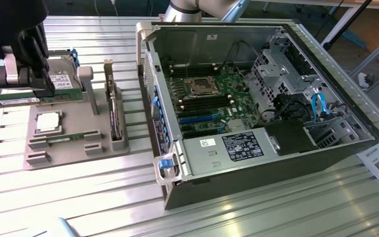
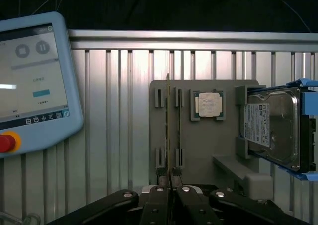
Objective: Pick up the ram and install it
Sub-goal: 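Pick up the ram and move it above insertion slot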
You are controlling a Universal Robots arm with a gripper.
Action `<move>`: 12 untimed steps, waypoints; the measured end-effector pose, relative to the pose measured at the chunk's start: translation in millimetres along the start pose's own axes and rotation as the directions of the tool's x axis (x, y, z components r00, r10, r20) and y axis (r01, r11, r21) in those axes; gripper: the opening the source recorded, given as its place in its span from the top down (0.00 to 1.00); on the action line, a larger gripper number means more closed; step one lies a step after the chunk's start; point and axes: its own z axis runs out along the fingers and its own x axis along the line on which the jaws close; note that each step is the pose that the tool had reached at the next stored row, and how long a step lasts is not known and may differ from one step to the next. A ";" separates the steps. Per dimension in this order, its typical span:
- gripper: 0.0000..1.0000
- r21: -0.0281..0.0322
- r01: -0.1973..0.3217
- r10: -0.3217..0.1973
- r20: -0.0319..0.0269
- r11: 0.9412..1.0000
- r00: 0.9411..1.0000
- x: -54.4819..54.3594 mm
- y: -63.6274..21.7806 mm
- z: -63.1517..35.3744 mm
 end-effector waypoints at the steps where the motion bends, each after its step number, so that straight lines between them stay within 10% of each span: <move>1: 0.88 0.000 0.000 0.000 0.000 1.000 1.000 0.0 -1.6 0.0; 12: 0.88 -0.001 0.000 0.000 0.000 1.000 1.000 0.0 -19.2 -0.6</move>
